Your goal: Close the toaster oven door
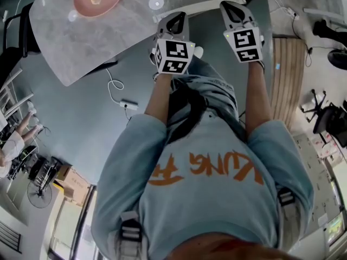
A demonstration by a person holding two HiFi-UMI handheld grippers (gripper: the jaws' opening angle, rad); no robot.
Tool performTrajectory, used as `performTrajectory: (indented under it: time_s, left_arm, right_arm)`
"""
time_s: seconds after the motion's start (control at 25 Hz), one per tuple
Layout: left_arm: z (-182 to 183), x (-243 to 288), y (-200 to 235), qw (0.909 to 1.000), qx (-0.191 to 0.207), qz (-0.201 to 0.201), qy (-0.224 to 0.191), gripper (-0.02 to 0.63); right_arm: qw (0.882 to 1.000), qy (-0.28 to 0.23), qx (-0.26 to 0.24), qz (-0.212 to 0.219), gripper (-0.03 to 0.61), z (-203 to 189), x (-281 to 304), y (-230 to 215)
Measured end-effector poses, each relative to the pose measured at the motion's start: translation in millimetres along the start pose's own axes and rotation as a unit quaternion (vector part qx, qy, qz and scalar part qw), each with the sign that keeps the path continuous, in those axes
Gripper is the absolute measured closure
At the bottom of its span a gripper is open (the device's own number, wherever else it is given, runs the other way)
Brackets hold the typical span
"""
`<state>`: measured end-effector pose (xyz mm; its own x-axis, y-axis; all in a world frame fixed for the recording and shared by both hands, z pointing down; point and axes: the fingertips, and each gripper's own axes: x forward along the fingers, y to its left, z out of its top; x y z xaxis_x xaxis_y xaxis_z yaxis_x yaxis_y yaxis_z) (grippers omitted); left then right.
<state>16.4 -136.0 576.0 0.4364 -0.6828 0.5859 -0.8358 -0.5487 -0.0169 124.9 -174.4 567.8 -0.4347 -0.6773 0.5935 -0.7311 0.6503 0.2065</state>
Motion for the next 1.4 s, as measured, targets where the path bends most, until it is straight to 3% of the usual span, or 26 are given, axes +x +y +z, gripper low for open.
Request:
performTrajectory:
  time_s: [0.2, 0.52, 0.8, 1.4]
  left_arm:
    - [-23, 6, -8, 0.9977, 0.046, 0.005, 0.050, 0.612]
    - [-54, 17, -4, 0.9912, 0.077, 0.024, 0.104, 0.612]
    - [-61, 20, -1, 0.9870, 0.101, 0.037, 0.119, 0.612]
    - [-46, 17, -6, 0.9669, 0.215, 0.053, 0.126, 0.612]
  right_arm:
    - [0.995, 0.053, -0.079, 0.021, 0.580, -29, 7, 16]
    - [0.977, 0.113, -0.180, 0.017, 0.581, -61, 25, 24]
    - [0.970, 0.123, -0.212, -0.005, 0.581, -65, 32, 25]
    - [0.960, 0.108, -0.255, -0.029, 0.580, -59, 29, 20]
